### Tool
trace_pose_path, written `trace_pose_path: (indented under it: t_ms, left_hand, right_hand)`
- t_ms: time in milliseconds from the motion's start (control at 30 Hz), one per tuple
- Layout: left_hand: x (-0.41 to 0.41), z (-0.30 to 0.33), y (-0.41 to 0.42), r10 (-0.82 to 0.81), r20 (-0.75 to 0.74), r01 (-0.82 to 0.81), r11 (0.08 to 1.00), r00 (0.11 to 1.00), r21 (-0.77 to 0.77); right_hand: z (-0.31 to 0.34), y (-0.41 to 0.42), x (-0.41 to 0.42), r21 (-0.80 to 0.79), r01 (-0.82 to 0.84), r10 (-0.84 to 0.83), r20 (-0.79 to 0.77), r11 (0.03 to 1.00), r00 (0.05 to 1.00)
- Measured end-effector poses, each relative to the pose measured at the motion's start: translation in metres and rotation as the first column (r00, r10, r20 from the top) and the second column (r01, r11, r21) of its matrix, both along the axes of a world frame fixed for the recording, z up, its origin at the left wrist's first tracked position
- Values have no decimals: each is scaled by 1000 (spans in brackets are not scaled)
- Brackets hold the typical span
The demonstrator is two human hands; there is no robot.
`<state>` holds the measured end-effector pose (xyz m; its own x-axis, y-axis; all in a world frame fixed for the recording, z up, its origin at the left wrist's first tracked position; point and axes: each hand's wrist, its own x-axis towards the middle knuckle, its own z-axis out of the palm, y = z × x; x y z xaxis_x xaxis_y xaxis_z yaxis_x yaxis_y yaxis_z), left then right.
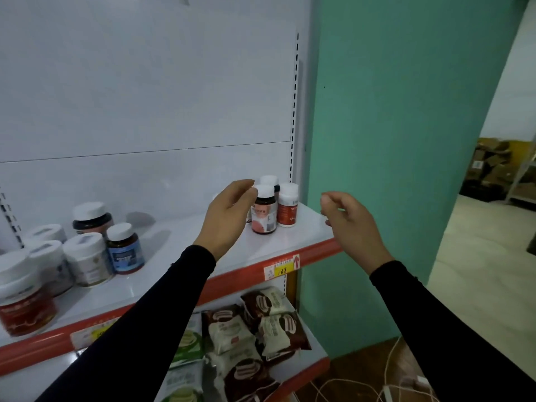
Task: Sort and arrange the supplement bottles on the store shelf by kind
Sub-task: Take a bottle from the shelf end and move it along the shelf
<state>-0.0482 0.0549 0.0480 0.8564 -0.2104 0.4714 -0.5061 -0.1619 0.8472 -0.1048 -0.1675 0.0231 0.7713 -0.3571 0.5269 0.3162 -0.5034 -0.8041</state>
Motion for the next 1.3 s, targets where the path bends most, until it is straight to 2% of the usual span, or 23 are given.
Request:
trace_pose_path:
  t_ms: [233,500,700,833,1000,1133,1300]
  left_hand:
    - [36,-2,-27,54,-33,-53,998,998,36]
    - [34,-10,-50,242,-56,-239,969,969,56]
    - [13,-13,-66,367,-50,-363,929,929,73]
    - [6,-15,-80,403,-37,-397,911,915,111]
    - [2,-17,-100,354,-69,-333,919,933,210]
    - [-10,-21,-107,161,-162,-147,985,974,93]
    - [-23,-26,-89,74,-217,-90,994,974,-66]
  right_hand:
    - [-2,-29,77,-73,-43,39,-58,996,998]
    - [-9,-36,163,-114,-267,233,-246,957,941]
    - [-19,-47,185,-84,-416,385,-248,906,889]
    - [-10,-64,171,-40,-402,391,-164,915,906]
    - [17,-75,139,97,-457,466,-109,884,878]
    - [31,-54,112,176,-546,566,-97,819,819]
    - [31,-20,95,190,-589,612,-93,785,786]
